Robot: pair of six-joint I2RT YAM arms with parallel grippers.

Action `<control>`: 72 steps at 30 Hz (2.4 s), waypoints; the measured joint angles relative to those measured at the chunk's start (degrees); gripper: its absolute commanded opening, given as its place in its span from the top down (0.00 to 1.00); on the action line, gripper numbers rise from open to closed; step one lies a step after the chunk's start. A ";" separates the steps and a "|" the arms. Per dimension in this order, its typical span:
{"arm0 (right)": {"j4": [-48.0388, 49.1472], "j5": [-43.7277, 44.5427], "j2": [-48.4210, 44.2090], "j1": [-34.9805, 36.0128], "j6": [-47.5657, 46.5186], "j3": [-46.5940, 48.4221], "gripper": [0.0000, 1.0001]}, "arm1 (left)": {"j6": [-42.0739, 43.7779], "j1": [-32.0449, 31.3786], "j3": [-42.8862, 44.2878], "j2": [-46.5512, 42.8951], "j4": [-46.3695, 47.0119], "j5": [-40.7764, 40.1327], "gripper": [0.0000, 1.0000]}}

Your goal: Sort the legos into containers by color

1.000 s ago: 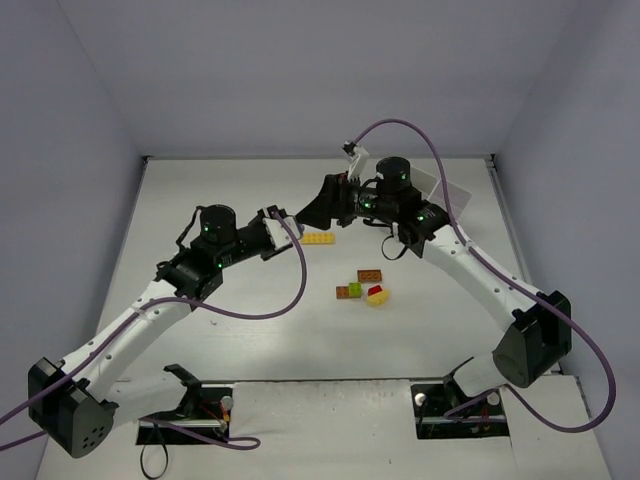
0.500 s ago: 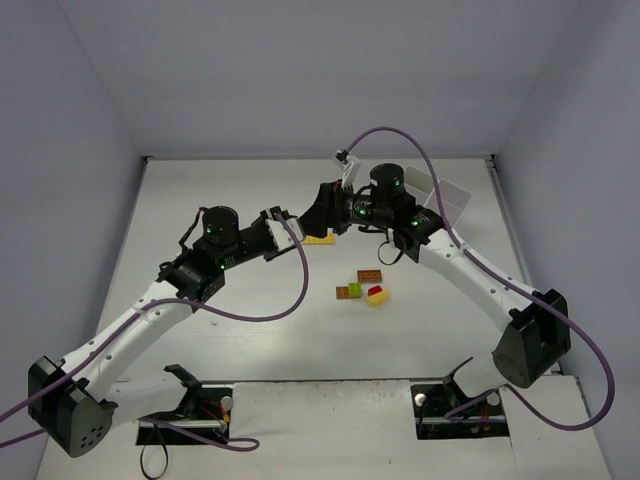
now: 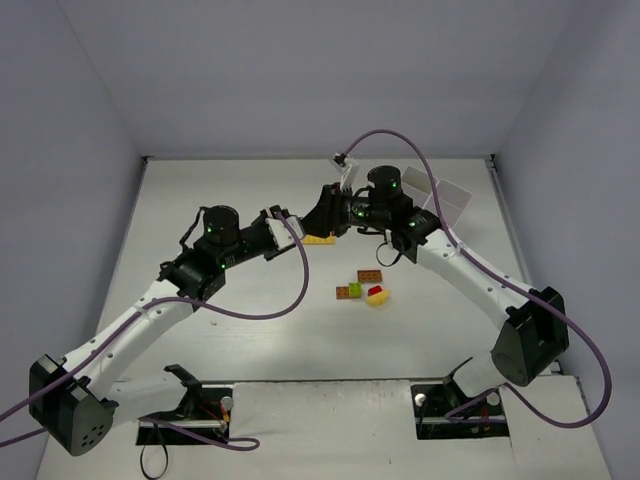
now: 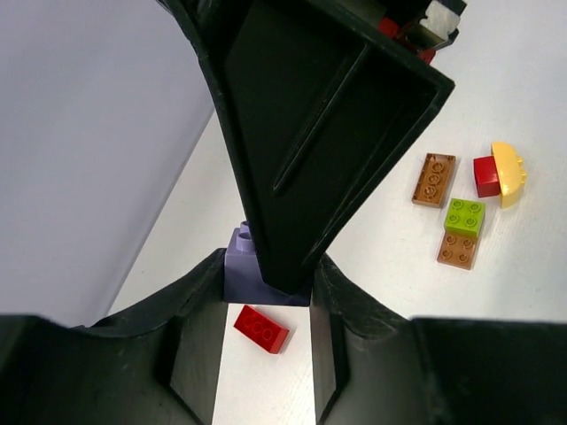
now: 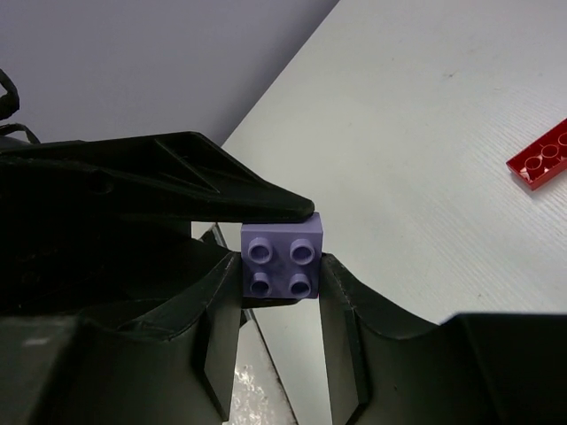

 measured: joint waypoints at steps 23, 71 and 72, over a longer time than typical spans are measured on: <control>-6.43 53.22 3.87 -15.69 -9.44 -3.06 0.98 | -44.26 -0.63 3.26 7.52 -14.69 -20.31 0.17; -8.17 26.12 16.28 -21.14 -25.77 4.98 0.50 | -50.97 0.76 1.84 7.82 -20.28 -22.25 0.17; -8.72 24.06 16.11 -20.37 -28.15 5.07 0.50 | -50.97 1.20 1.84 7.89 -20.48 -22.27 0.17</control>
